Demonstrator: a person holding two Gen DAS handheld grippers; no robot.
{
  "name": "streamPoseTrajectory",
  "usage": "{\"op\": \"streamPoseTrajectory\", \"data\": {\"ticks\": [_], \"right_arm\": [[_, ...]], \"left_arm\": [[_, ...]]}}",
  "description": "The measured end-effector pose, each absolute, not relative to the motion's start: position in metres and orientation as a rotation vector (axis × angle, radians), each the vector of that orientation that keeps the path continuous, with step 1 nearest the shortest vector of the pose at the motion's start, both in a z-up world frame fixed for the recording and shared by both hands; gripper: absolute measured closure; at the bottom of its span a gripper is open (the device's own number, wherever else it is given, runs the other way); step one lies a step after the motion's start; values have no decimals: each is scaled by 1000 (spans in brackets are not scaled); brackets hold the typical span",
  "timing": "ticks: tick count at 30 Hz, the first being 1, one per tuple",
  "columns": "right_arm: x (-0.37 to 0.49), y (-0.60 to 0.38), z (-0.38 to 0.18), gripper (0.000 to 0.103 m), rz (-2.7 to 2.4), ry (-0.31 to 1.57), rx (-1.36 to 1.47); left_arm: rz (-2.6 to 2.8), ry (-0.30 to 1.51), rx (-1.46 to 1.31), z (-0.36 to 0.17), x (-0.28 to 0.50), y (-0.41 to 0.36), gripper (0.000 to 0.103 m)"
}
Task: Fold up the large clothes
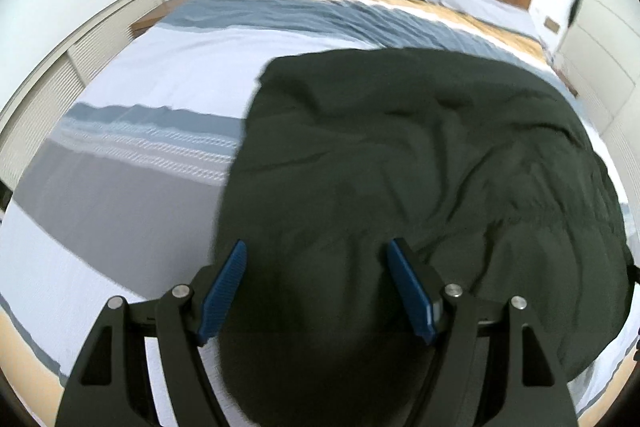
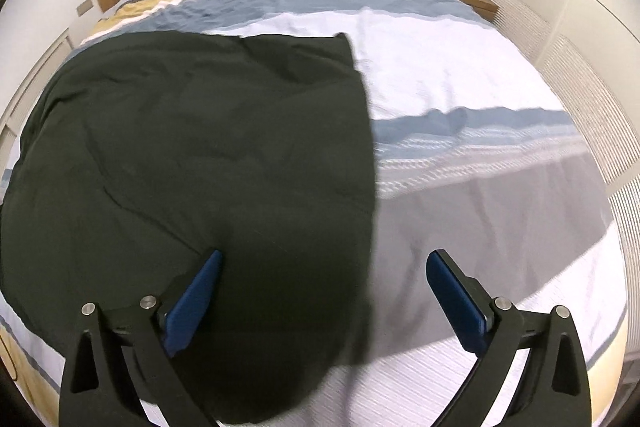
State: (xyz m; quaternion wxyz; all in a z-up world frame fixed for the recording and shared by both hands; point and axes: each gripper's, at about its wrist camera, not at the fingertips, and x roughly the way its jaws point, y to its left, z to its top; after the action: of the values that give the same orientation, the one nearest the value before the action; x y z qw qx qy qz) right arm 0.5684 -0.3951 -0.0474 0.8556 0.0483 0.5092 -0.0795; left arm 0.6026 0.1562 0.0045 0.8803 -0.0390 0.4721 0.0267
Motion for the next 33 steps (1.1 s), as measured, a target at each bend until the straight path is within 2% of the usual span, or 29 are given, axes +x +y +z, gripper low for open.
{"op": "streamPoseTrajectory", "data": {"ticks": [18,27,33], "right_arm": [[528,-457,-29,1,-191,1012,251],[539,-456,-42,1,-101,1014,302],[552,-453,-49,1,-57,1016,332]], "left_arm": [[126,1065,-562,-29,522,319,31],[28,1147,-523,-57,517,311,30],[30,1128,-567,-56,530,313,30]]}}
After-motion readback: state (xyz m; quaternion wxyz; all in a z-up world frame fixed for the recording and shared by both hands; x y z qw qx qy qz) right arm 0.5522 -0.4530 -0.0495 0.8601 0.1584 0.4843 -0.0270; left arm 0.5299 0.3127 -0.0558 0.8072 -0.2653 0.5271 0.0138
